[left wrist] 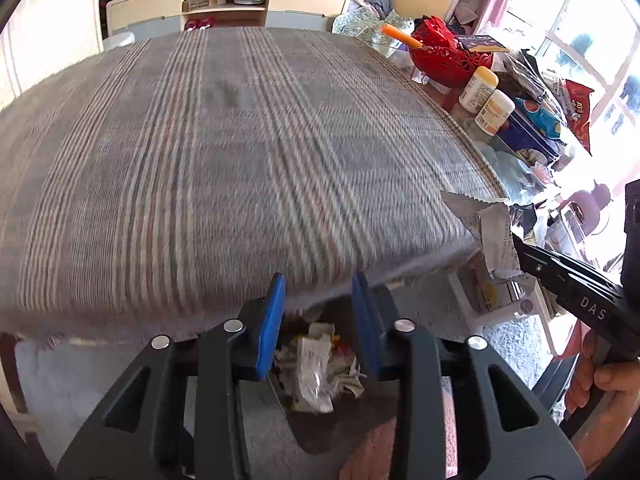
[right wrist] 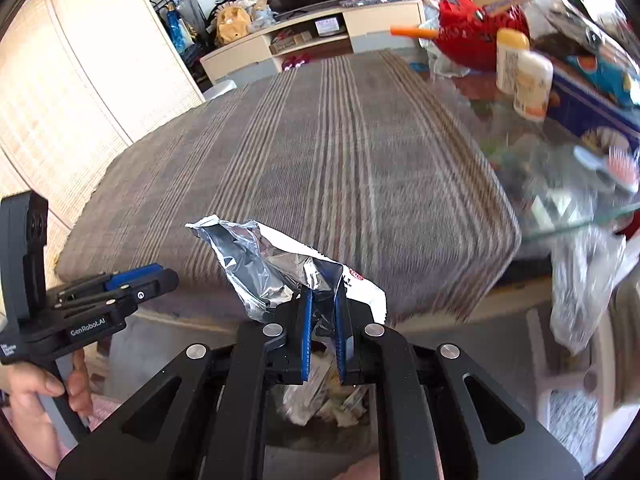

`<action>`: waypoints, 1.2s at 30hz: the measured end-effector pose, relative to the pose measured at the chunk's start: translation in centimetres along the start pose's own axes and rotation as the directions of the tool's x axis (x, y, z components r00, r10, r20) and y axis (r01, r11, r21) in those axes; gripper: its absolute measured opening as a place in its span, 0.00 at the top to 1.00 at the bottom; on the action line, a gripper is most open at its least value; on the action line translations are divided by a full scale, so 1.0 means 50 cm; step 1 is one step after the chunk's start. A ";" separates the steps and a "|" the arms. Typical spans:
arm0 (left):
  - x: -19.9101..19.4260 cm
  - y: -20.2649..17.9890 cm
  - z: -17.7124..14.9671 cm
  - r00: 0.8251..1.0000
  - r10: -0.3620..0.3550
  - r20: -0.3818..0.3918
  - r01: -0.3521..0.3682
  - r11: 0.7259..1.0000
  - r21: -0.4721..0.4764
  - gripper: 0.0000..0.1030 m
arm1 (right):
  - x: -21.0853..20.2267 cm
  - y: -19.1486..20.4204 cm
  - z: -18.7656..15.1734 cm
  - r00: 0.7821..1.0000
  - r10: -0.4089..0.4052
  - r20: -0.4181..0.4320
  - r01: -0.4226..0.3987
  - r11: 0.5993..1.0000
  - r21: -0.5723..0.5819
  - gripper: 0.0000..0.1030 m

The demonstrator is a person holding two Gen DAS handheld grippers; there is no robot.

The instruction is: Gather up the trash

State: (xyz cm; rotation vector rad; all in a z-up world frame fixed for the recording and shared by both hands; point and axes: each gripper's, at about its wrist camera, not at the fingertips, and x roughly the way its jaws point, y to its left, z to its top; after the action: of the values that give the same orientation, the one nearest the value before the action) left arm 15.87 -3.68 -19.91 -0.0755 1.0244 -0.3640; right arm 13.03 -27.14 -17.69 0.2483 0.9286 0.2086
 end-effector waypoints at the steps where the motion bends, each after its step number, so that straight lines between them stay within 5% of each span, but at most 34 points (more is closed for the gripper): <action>1: -0.004 0.006 -0.021 1.000 -0.003 0.002 0.003 1.000 -0.016 0.70 | -0.001 0.001 -0.017 1.000 0.008 -0.009 -0.008 1.000 0.009 0.89; 6: -0.010 0.012 -0.116 1.000 0.000 0.002 0.000 0.999 -0.035 0.72 | 0.011 0.011 -0.074 0.998 -0.001 -0.069 0.002 1.000 0.008 0.89; 10: 0.045 0.000 -0.188 0.997 0.005 -0.082 -0.006 1.000 -0.007 0.72 | 0.070 0.026 -0.135 0.985 -0.028 -0.171 0.025 1.000 -0.018 0.89; 14: 0.108 -0.018 -0.227 0.987 -0.014 -0.160 0.017 1.000 0.015 0.72 | 0.152 0.028 -0.183 0.956 -0.026 -0.291 0.029 1.000 0.008 0.89; 19: 0.145 -0.036 -0.254 0.979 -0.028 -0.204 0.040 0.998 0.052 0.71 | 0.201 0.026 -0.194 0.943 -0.008 -0.333 0.027 0.998 0.054 0.86; 22: 0.152 -0.034 -0.256 0.977 -0.035 -0.210 0.046 0.998 0.049 0.57 | 0.202 0.025 -0.198 0.944 -0.006 -0.330 0.031 0.997 0.071 0.84; 25: 0.150 -0.023 -0.259 0.978 -0.038 -0.204 0.046 0.998 0.034 0.44 | 0.199 0.020 -0.194 0.944 0.004 -0.330 0.027 0.996 0.090 0.67; 26: 0.149 -0.019 -0.259 0.979 -0.037 -0.201 0.044 0.999 0.029 0.37 | 0.196 0.017 -0.192 0.946 0.007 -0.323 0.026 0.995 0.097 0.52; 28: 0.144 -0.013 -0.258 0.980 -0.032 -0.194 0.037 0.999 0.022 0.26 | 0.185 0.013 -0.186 0.953 -0.002 -0.303 0.036 0.994 0.106 0.42; 30: 0.140 -0.009 -0.258 0.982 -0.022 -0.187 0.027 0.999 0.022 0.07 | 0.176 0.010 -0.181 0.957 -0.021 -0.288 0.056 0.992 0.111 0.19; 32: 0.133 -0.008 -0.259 0.983 -0.015 -0.184 0.020 0.999 0.024 0.08 | 0.162 -0.002 -0.177 0.960 -0.053 -0.275 0.088 0.989 0.119 0.03; 36: 0.115 0.007 -0.255 0.984 0.008 -0.180 -0.005 1.000 0.020 0.08 | 0.131 -0.040 -0.175 0.963 -0.081 -0.257 0.125 0.979 0.159 0.03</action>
State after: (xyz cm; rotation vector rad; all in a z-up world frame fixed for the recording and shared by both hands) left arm 7.84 -3.90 -31.35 -0.0213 1.1996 -0.3798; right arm 9.90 -26.16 -28.29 0.3391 1.2089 0.0621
